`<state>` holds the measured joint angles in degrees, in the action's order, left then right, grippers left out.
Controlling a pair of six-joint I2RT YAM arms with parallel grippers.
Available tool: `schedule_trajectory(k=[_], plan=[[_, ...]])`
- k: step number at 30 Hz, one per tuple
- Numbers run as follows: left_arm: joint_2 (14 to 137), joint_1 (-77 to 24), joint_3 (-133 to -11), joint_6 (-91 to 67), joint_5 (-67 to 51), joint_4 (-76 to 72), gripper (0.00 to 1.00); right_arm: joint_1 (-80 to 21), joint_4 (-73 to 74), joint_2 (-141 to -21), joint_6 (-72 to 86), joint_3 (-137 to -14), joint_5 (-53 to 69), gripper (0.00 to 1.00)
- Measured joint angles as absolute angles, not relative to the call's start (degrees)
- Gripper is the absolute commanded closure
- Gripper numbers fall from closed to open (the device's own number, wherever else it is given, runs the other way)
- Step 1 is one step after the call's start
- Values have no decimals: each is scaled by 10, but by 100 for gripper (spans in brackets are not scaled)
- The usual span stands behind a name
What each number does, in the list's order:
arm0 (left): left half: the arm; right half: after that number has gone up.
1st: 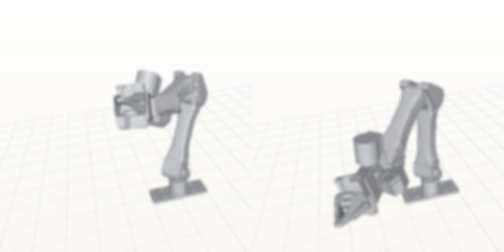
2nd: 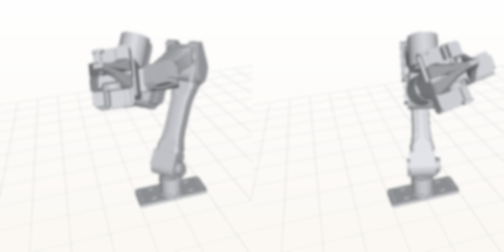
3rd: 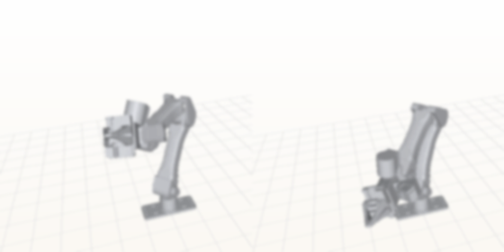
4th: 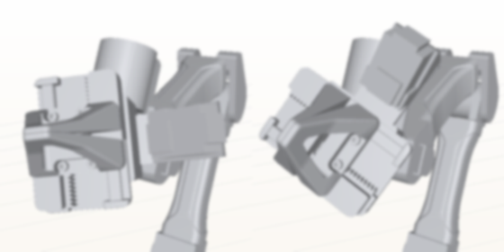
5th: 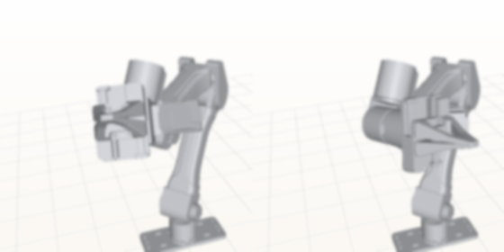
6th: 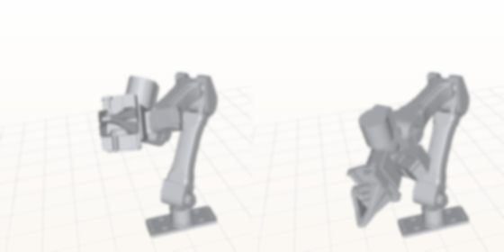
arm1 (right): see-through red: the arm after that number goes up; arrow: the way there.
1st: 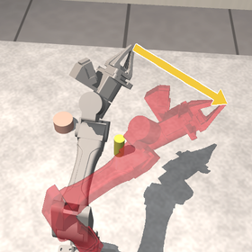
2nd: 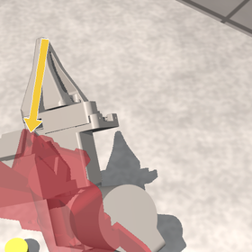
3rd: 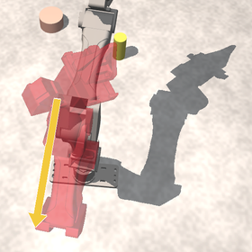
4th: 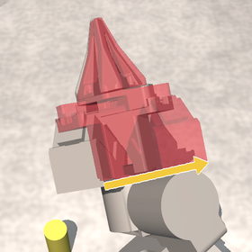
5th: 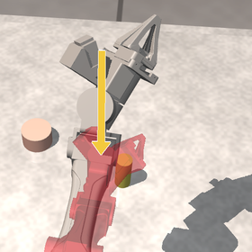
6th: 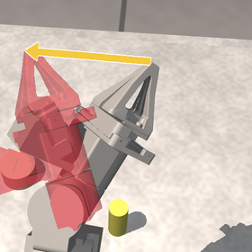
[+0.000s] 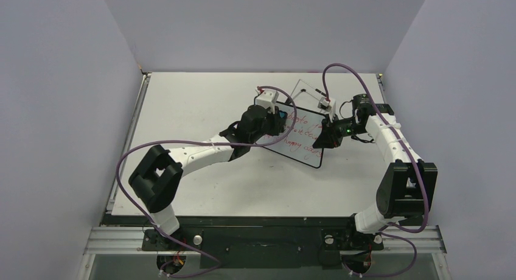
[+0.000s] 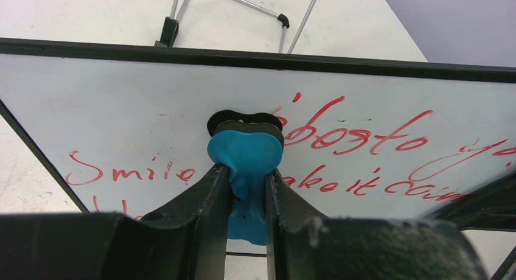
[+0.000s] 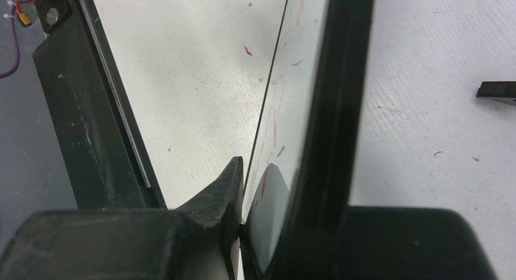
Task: Erase the whiteboard
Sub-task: Erase the whiteboard at the center of the board.
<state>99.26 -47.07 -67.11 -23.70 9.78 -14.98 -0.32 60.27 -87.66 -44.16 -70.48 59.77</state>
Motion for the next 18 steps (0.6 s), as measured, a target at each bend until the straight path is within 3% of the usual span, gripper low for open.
schedule_trajectory(k=[10,18], plan=[[992,-460,-733,-233,96,-105,100,-4,603,-877,-443,-705,597,100],[993,-461,-707,-239,90,-147,100,-4,607,-877,-442,-705,598,100]])
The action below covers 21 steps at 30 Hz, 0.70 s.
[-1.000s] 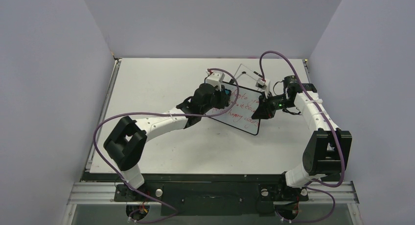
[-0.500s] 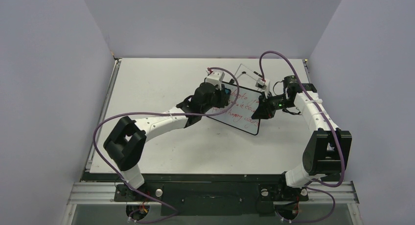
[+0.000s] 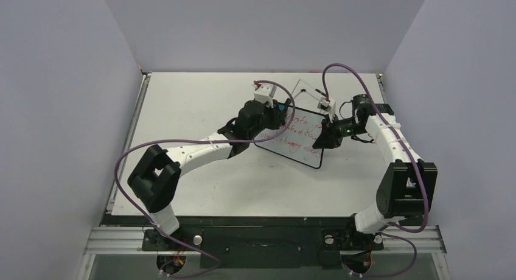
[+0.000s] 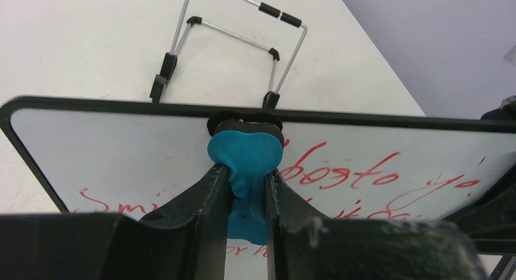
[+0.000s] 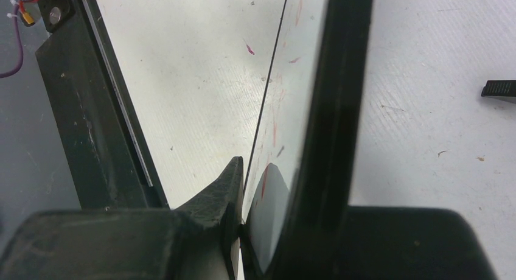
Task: Erase the whiteboard
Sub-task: Erase the whiteboard at the center of the board.
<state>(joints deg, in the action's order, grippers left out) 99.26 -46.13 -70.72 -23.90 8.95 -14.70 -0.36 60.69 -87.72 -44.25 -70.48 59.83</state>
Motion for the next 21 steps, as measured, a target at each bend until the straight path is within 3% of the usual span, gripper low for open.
schedule_trajectory(k=[9,21], plan=[[985,-465,-607,-257,93,-209,100,-4,607,-879,-443,-705,598,100],[1005,-464,-696,-253,81,-108,100,-3,601,-879,-441,-708,598,100]])
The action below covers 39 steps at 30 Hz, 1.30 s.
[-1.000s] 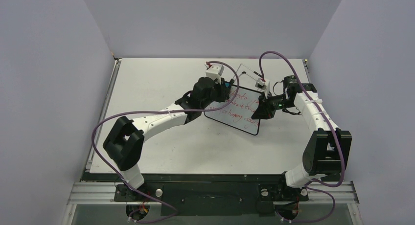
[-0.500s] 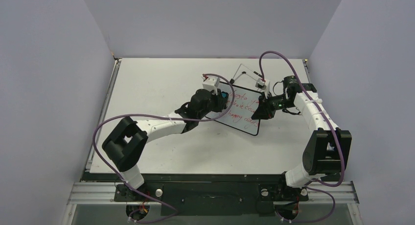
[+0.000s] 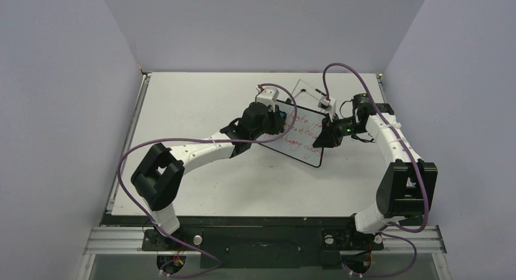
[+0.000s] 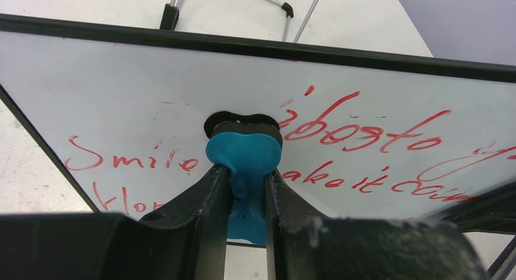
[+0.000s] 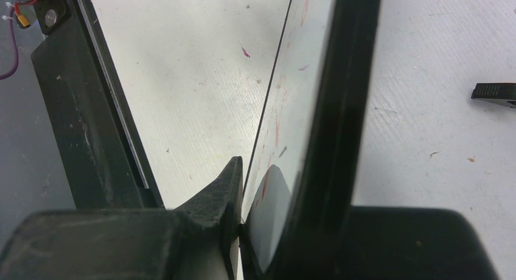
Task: Erase the whiteboard
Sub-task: Erase the whiteboard at the center of the board.
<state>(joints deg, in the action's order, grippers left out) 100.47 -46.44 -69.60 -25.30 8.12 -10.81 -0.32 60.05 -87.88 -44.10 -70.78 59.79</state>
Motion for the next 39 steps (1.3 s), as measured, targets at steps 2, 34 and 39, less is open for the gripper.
schedule_trajectory(k=[2,34,39], plan=[[1007,-469,-701,-251,83,-107,100,-3,601,-879,-441,-708,598,100],[1013,-472,-733,-252,81,-104,100,-2,598,-879,-443,-709,597,100],[1013,-472,-733,-250,81,-104,100,-2,599,-879,-443,-709,597,100]])
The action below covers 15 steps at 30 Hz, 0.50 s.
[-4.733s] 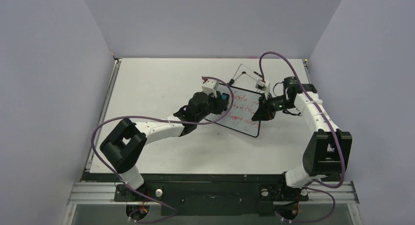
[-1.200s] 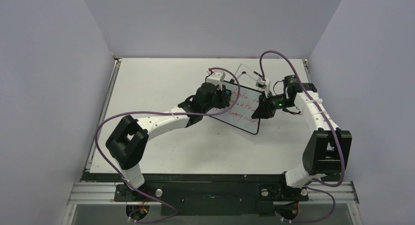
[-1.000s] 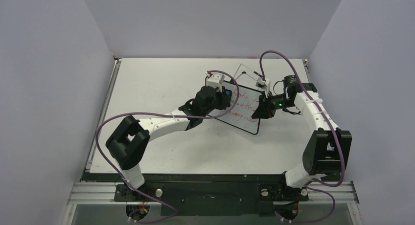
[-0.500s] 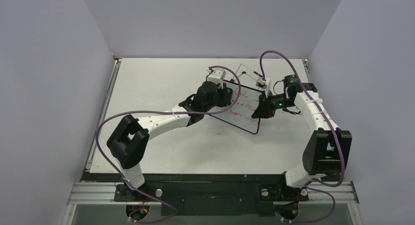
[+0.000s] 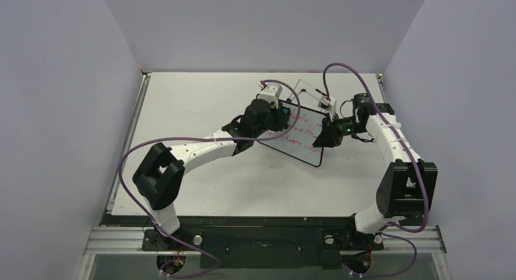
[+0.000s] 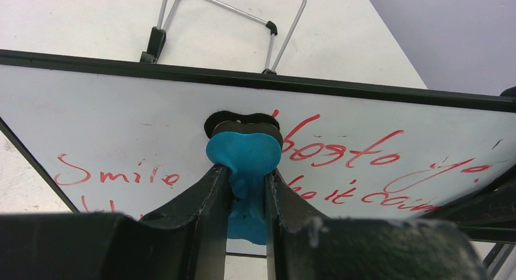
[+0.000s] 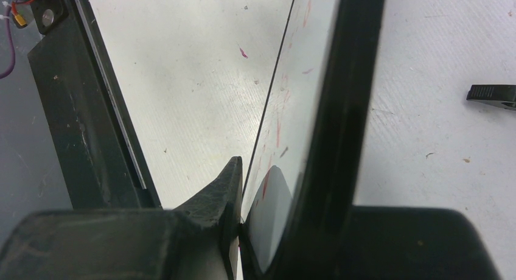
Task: Erase the whiteboard
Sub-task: Erase the whiteboard at the center of the board.
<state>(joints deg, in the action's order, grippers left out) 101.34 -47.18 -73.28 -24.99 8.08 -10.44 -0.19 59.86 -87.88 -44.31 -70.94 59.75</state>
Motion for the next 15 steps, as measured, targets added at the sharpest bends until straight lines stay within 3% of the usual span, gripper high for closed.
schedule_trajectory(k=[15], plan=[[1007,-467,-733,-245,64,-113,100,-2,599,-879,-448,-709,597,100]])
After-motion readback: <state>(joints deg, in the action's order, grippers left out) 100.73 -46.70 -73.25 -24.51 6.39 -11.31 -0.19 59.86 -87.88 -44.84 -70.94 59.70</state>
